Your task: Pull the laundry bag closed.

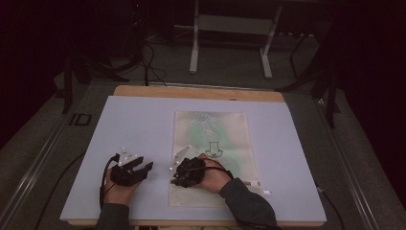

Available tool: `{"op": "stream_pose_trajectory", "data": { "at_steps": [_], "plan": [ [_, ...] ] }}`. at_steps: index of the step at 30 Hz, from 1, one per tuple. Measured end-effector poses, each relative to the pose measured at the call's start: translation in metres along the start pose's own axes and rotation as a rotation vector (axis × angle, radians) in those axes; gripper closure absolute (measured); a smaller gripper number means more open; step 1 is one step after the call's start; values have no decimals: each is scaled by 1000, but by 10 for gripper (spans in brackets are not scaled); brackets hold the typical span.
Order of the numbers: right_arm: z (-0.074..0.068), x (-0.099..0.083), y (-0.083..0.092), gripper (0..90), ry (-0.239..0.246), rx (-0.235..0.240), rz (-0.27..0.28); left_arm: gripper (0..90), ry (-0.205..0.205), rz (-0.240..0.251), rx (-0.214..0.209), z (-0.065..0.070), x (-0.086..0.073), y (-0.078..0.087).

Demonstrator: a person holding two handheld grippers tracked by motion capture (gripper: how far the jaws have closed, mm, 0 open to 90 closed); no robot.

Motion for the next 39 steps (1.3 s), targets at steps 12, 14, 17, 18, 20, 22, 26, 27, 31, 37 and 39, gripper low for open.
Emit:
{"op": "stream_pose_trajectory", "data": {
  "at_steps": [12,14,17,18,20,22,26,27,31,37,39],
  "plan": [
    [3,-2,-7,807,-9,12,-34,562,-19,37,-52,3,1,5],
    [3,-2,-7,806,-10,16,-25,566,-22,41,-59,4,1,5],
    [4,-2,-6,807,-13,22,-22,578,-35,43,-82,5,1,5],
    [4,-2,-6,807,-13,24,-23,585,-36,44,-87,5,1,5],
    [5,-2,-6,808,-16,26,-27,620,-34,50,-109,7,1,6],
    [6,-3,-7,811,-18,34,-27,660,-39,62,-135,8,0,9],
    [8,-5,-9,812,-19,39,-33,736,-60,94,-191,13,0,15],
    [8,-5,-9,812,-19,39,-33,745,-60,94,-191,13,0,15],
    [8,-5,-9,812,-19,42,-33,836,-113,115,-269,23,3,18],
    [9,-5,-9,810,-15,49,-35,881,-176,107,-353,32,4,15],
    [10,-5,-9,810,-17,53,-30,881,-205,115,-385,35,5,15]
  ]
}}
Point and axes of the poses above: each handheld gripper's, and its own axes: y roughly backward along the jaws, x roughly out of its top, z roughly to its right, the point moved 1 cm from there along -y, roughly forward along the jaws, and after that the axes turned 12 degrees about -y, right-handed, at the moved point
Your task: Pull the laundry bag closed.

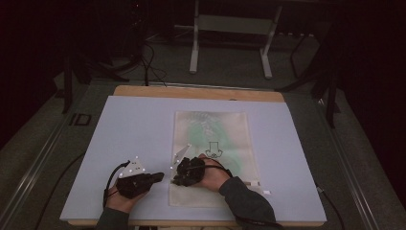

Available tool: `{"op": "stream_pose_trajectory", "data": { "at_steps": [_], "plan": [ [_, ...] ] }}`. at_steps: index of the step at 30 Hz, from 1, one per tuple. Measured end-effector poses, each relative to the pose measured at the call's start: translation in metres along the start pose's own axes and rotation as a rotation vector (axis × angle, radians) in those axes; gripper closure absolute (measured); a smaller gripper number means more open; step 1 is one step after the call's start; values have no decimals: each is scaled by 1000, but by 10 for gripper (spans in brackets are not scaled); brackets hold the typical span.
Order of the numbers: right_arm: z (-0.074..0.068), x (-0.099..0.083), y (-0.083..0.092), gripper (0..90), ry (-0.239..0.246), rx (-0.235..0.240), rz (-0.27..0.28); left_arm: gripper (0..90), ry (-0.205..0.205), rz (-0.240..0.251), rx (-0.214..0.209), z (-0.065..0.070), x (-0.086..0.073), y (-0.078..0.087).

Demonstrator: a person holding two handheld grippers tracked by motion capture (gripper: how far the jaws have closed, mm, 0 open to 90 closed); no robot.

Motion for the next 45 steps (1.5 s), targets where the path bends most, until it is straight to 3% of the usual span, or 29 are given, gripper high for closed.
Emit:
{"op": "stream_pose_trajectory", "data": {
  "at_steps": [7,19,32,43,45],
  "plan": [
    [0,1,0,811,3,-7,-3,881,-26,-18,-37,3,1,-6],
    [2,1,-1,811,-8,-4,8,882,-47,-39,-41,6,0,-12],
    [2,1,-1,811,-17,0,7,885,-85,-60,-74,13,0,-18],
    [2,1,-1,811,-24,1,9,888,-177,-150,-90,21,-2,-32],
    [2,0,-1,812,-22,1,9,890,-179,-150,-91,22,-2,-33]
  ]
}}
Point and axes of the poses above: each handheld gripper's, and its own axes: y roughly backward along the jaws, x roughly out of its top, z roughly to its right, the point moved 1 cm from there along -y, roughly forward along the jaws, and after that the axes turned 12 degrees about -y, right-handed, at the moved point
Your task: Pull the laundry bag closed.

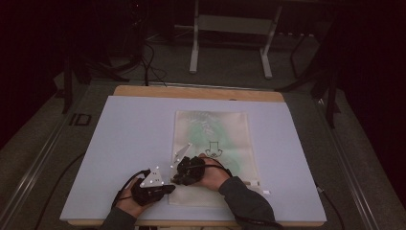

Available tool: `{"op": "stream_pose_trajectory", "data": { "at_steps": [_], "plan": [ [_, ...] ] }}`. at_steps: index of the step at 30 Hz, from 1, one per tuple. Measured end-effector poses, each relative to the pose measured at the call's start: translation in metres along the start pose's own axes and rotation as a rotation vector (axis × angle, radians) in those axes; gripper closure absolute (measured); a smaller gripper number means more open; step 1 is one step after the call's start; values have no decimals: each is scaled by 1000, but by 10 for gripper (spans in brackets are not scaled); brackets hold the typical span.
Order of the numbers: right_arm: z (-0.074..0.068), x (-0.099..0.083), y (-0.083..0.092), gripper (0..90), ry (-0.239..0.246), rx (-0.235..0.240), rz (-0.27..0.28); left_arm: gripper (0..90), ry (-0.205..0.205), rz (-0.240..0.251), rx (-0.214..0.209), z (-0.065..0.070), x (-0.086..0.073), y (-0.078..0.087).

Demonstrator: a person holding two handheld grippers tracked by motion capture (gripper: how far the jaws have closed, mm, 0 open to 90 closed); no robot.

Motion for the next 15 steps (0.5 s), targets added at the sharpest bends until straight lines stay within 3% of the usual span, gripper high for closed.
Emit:
{"op": "stream_pose_trajectory", "data": {
  "at_steps": [4,6,12,15],
  "plan": [
    [0,-1,0,812,6,1,-2,894,-11,-11,16,1,0,-2],
    [0,-1,0,815,12,-1,-4,895,-4,-41,33,3,4,-3],
    [-2,-4,2,820,26,-15,-22,899,21,-54,40,3,5,-4],
    [-2,-6,3,821,31,-16,-19,900,11,-61,53,5,6,-4]
  ]
}}
Point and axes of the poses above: each handheld gripper's, and its own axes: y roughly backward along the jaws, x roughly out of its top, z roughly to its right, the point moved 1 cm from there along -y, roughly forward along the jaws, and after that the axes turned 12 degrees about -y, right-handed, at the moved point
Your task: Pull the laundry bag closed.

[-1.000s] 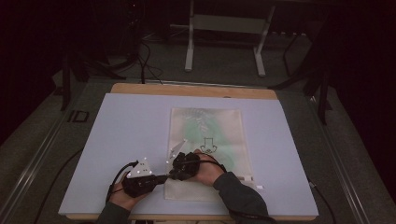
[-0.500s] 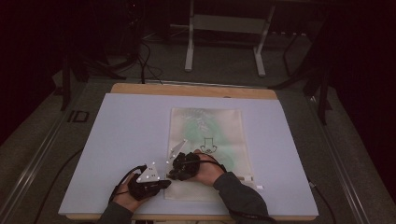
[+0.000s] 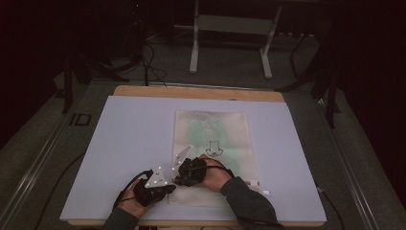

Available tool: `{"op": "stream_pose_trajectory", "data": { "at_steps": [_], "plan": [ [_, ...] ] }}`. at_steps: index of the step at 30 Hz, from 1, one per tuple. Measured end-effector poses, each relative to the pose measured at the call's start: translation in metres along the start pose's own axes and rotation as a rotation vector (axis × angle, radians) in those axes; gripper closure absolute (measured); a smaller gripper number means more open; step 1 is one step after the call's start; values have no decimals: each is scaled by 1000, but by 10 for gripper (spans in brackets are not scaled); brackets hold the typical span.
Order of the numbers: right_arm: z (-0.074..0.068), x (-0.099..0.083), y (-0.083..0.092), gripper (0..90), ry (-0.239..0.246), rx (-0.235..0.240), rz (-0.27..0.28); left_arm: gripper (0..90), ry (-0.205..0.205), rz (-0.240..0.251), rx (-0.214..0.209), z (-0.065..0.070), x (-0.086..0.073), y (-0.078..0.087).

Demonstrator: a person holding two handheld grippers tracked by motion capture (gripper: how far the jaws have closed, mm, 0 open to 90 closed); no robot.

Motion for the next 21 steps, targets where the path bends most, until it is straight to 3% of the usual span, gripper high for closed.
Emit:
{"op": "stream_pose_trajectory", "data": {
  "at_steps": [11,14,21],
  "plan": [
    [0,-4,4,822,32,-2,-18,900,-8,-15,17,2,2,0],
    [2,-4,3,822,33,5,-13,899,-20,5,18,2,0,0],
    [2,-7,3,821,32,12,9,896,17,48,-14,-3,-5,1]
  ]
}}
Point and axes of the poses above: each handheld gripper's, and its own axes: y roughly backward along the jaws, x roughly out of its top, z roughly to its right, the point moved 1 cm from there along -y, roughly forward along the jaws, and after that the axes turned 12 degrees about -y, right-handed, at the moved point
